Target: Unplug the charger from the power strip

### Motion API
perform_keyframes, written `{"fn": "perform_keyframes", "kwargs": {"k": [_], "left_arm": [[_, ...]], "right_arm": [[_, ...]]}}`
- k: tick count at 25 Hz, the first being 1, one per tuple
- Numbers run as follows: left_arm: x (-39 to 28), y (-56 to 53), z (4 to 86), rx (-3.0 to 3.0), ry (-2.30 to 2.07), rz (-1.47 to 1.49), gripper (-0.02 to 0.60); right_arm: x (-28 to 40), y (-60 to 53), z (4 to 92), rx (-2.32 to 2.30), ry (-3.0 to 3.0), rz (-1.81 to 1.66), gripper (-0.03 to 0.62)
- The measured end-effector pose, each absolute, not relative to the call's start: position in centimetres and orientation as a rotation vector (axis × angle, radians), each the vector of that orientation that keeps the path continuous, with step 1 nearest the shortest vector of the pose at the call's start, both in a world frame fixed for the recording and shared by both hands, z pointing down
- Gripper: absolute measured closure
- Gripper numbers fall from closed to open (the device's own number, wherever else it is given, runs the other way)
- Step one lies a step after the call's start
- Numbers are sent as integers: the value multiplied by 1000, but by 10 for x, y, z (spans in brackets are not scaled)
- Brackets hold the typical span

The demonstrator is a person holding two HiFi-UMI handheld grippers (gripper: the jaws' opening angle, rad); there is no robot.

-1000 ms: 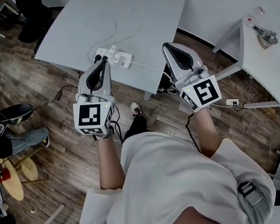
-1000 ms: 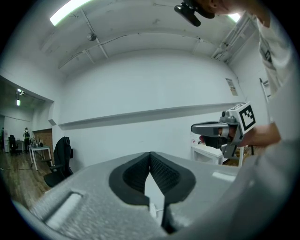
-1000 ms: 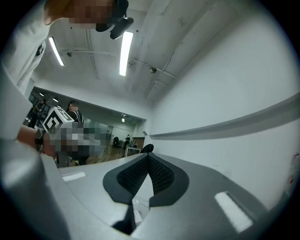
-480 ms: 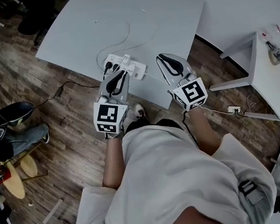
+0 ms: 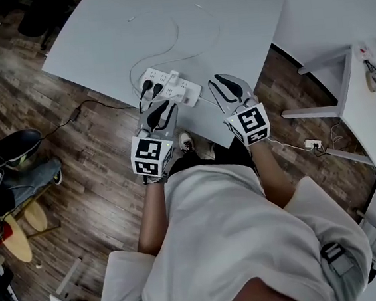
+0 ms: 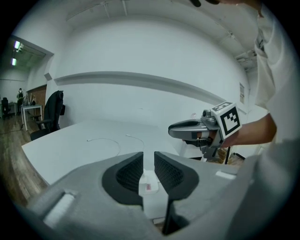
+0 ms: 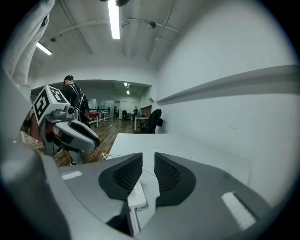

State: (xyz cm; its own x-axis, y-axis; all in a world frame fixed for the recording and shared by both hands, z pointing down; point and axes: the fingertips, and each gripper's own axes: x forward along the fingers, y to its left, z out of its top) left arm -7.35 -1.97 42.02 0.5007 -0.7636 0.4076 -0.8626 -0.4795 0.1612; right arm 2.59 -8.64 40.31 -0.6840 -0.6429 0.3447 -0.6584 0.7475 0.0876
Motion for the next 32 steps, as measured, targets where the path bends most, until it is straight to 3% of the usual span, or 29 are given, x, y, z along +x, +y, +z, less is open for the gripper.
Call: {"fn": "perform_keyframes", "kwargs": {"k": [17,32], "left_arm": [[-58,-49,534,2168,-1316,521,403],[-51,-73,564,2144,-1378,642,399]], "right_arm": [[3,-114,541,786,-2447,284,480],[2,-114,594,710,-2361,333,447]]}}
